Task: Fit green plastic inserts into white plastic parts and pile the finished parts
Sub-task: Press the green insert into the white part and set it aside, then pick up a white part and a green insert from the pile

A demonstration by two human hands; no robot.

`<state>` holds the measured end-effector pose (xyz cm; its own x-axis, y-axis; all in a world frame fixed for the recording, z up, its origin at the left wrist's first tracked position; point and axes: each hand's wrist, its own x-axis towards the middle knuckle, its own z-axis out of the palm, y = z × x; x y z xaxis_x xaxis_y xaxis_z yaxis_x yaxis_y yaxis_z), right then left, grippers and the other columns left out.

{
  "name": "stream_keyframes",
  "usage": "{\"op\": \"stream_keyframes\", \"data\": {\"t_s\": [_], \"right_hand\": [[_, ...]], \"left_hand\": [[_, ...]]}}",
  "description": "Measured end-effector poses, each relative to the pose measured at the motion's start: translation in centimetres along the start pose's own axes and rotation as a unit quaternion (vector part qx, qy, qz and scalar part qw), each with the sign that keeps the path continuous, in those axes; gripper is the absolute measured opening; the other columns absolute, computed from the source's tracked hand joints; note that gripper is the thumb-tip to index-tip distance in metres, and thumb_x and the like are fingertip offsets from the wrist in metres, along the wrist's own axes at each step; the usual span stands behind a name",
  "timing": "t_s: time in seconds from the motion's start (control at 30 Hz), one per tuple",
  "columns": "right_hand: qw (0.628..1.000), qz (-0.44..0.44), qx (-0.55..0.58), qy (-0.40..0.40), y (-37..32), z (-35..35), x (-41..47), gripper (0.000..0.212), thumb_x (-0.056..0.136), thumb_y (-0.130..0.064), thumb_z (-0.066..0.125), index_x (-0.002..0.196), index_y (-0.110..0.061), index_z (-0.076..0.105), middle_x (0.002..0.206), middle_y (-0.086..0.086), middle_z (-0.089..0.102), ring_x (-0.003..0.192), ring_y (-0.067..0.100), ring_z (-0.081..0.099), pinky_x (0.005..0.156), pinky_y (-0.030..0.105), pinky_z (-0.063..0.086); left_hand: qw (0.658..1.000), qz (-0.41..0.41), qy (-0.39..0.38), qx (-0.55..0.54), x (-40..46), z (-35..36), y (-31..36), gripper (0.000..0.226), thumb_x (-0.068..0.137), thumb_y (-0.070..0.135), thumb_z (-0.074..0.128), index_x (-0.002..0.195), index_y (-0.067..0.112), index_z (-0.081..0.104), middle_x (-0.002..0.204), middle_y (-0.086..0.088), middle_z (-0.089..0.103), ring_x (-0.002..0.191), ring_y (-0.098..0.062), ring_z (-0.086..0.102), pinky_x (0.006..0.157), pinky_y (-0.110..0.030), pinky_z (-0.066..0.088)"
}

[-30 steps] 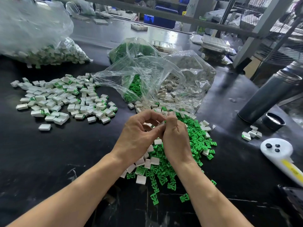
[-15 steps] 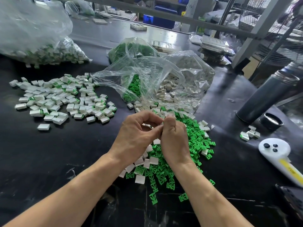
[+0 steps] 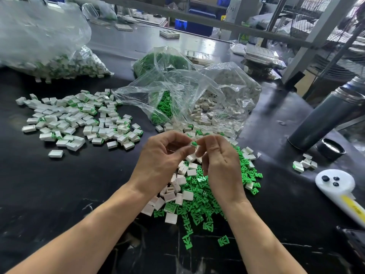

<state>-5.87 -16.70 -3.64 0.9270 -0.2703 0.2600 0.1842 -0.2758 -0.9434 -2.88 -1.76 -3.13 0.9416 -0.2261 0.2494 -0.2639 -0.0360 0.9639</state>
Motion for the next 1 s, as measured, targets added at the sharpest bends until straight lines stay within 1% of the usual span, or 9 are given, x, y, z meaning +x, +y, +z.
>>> {"op": "stream_keyframes", "data": {"t_s": [0.17,0.3,0.47,0.57,0.63,0.73,0.87,0.93,1.0], "right_hand": [[0.999,-0.014,-0.008,-0.036,0.1,-0.3,-0.1,0.002,0.099,-0.028,0.068,0.099,-0.028,0.070,0.078,-0.011,0.069,0.067,0.002,0.060,0.061,0.019,0.045],[0.999,0.003,-0.012,-0.032,0.0,-0.4,-0.2,0.004,0.099,-0.025,0.069,0.096,-0.026,0.071,0.075,-0.012,0.069,0.065,0.002,0.061,0.059,0.017,0.045],[0.999,0.027,-0.033,-0.016,-0.1,-0.2,-0.2,0.008,0.099,-0.027,0.069,0.091,-0.025,0.071,0.079,-0.006,0.074,0.068,0.005,0.065,0.062,0.024,0.052],[0.999,0.033,-0.041,-0.008,-0.1,-0.1,-0.2,0.009,0.099,-0.027,0.069,0.091,-0.024,0.071,0.083,-0.005,0.075,0.074,0.007,0.069,0.068,0.025,0.057],[0.999,0.040,-0.033,-0.016,-0.2,-0.2,-0.2,0.009,0.099,-0.027,0.069,0.091,-0.023,0.072,0.081,-0.007,0.075,0.070,0.003,0.068,0.062,0.019,0.053],[0.998,0.056,-0.028,-0.011,-0.2,-0.3,-0.2,0.019,0.101,-0.033,0.065,0.088,-0.022,0.072,0.071,-0.006,0.070,0.060,0.003,0.059,0.056,0.021,0.045],[0.997,0.075,-0.008,0.012,-0.1,-0.4,-0.3,0.053,0.109,-0.047,0.044,0.077,-0.015,0.072,0.061,-0.005,0.061,0.055,0.008,0.052,0.056,0.029,0.037],[0.997,0.078,0.018,0.017,0.0,-0.4,-0.4,0.063,0.109,-0.049,0.035,0.074,-0.013,0.073,0.062,0.000,0.063,0.054,0.011,0.052,0.054,0.029,0.036],[0.996,0.080,0.042,0.016,-0.1,-0.5,-0.5,0.061,0.101,-0.048,0.031,0.072,-0.014,0.073,0.063,0.003,0.064,0.054,0.012,0.053,0.049,0.025,0.037]], "left_hand": [[1.000,-0.002,-0.001,-0.003,0.1,-0.3,-0.2,0.016,0.085,0.011,0.079,0.100,0.014,0.074,0.088,0.004,0.077,0.080,-0.010,0.073,0.072,-0.021,0.059],[1.000,0.003,-0.005,0.023,0.1,-0.4,-0.5,0.020,0.083,0.012,0.082,0.100,0.017,0.071,0.087,0.002,0.075,0.081,-0.014,0.073,0.076,-0.030,0.062],[0.995,0.027,-0.010,0.096,0.0,-0.2,-0.8,0.021,0.082,0.029,0.083,0.098,0.026,0.070,0.085,0.005,0.073,0.080,-0.018,0.071,0.075,-0.042,0.061],[0.992,0.041,-0.008,0.123,0.0,-0.2,-0.8,0.018,0.084,0.036,0.081,0.097,0.031,0.070,0.083,0.009,0.071,0.075,-0.014,0.069,0.069,-0.039,0.061],[0.988,0.044,-0.008,0.148,0.0,-0.3,-0.8,0.016,0.085,0.034,0.081,0.097,0.033,0.070,0.083,0.012,0.071,0.073,-0.010,0.068,0.069,-0.033,0.061],[0.976,0.044,0.004,0.215,0.0,-0.8,-1.0,0.015,0.086,0.033,0.080,0.096,0.036,0.069,0.086,0.018,0.068,0.078,-0.002,0.066,0.070,-0.020,0.056],[0.951,0.040,0.036,0.303,0.5,-2.1,-1.2,0.014,0.089,0.031,0.076,0.100,0.032,0.069,0.093,0.020,0.058,0.081,0.008,0.058,0.070,-0.009,0.049],[0.932,0.034,0.060,0.355,1.0,-3.1,-1.5,0.016,0.090,0.029,0.076,0.104,0.027,0.071,0.096,0.016,0.059,0.082,0.001,0.058,0.081,-0.016,0.053],[0.902,0.028,0.088,0.422,1.5,-4.1,-1.9,0.018,0.091,0.029,0.076,0.107,0.023,0.073,0.099,0.007,0.063,0.091,-0.011,0.059,0.093,-0.035,0.052]]}}
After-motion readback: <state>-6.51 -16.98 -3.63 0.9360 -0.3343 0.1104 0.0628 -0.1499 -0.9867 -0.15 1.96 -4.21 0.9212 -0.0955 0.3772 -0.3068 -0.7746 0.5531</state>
